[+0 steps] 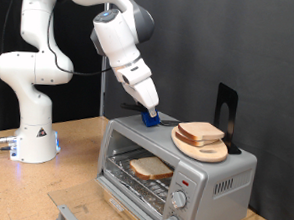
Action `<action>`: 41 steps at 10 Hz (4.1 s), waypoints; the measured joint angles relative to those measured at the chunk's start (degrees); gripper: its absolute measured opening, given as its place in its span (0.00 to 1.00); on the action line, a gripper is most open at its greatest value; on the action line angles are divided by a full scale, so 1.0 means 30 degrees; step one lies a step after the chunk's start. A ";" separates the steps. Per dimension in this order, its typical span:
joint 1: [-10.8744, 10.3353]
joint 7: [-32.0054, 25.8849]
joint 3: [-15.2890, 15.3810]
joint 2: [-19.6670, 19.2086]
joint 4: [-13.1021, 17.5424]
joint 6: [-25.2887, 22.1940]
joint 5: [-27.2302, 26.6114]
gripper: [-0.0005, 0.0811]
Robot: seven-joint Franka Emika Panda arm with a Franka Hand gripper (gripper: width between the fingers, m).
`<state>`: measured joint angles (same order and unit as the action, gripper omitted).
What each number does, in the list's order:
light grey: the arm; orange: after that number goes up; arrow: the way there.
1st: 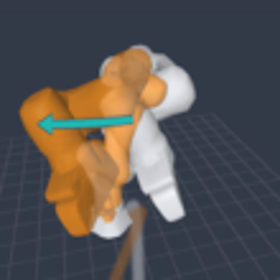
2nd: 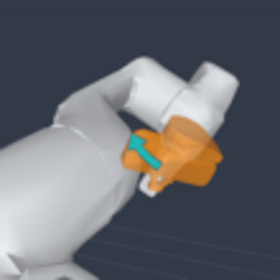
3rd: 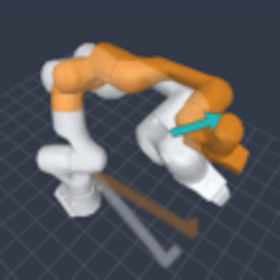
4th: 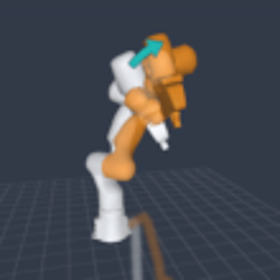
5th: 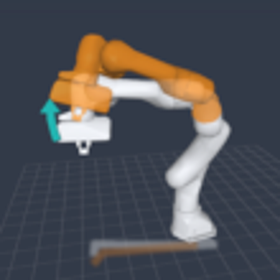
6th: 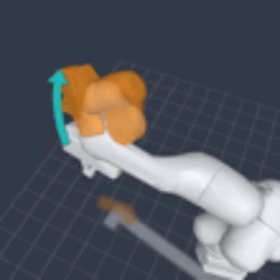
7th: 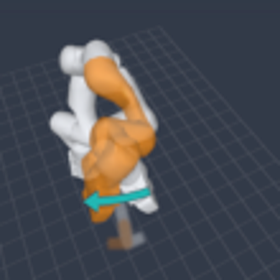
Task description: Make a piece of toast with the oven
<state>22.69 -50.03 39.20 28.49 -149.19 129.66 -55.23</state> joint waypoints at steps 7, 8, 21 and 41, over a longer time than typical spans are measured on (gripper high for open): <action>0.0306 0.0676 -0.0960 0.0327 0.0527 -0.1535 0.0030 0.84; 0.0457 0.0674 -0.1695 0.0391 0.0874 -0.2661 0.0122 0.84; 0.2229 -0.0997 -0.7417 0.0039 0.3619 -0.8741 0.0613 0.84; 0.4207 0.4642 -1.0890 -0.7178 1.0832 -2.1663 0.7250 0.84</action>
<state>35.31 -36.10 6.53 6.95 -116.69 64.68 -33.48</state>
